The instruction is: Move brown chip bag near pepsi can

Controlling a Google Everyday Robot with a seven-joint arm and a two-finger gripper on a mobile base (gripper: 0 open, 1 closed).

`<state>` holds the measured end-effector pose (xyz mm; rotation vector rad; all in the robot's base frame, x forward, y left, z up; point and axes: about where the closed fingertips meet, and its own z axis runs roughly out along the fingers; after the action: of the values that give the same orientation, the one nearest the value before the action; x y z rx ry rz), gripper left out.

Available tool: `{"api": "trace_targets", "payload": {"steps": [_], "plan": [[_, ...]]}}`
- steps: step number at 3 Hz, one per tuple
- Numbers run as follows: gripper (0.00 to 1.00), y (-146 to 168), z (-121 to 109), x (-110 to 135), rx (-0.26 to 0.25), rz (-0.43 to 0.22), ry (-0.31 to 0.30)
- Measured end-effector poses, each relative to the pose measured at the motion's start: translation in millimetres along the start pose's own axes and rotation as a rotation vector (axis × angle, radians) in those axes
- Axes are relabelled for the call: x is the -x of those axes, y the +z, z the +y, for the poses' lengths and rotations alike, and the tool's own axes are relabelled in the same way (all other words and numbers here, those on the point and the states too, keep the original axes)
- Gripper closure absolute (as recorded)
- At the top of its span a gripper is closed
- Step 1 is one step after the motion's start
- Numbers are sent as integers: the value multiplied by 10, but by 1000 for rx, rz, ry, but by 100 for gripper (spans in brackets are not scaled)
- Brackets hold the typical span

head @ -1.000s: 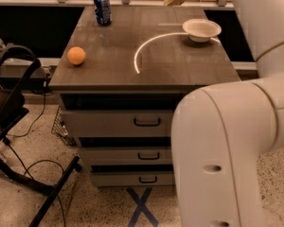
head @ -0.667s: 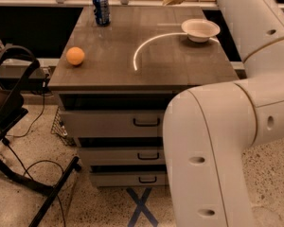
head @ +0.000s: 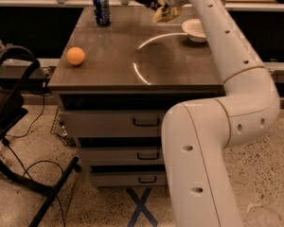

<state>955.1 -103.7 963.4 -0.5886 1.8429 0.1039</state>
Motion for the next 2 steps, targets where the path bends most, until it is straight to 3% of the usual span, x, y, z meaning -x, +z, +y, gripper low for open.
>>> {"api": "trace_targets", "payload": {"steps": [1, 2], "plan": [[97, 347, 171, -244, 41, -18, 27], [74, 351, 189, -237, 42, -16, 25]]}}
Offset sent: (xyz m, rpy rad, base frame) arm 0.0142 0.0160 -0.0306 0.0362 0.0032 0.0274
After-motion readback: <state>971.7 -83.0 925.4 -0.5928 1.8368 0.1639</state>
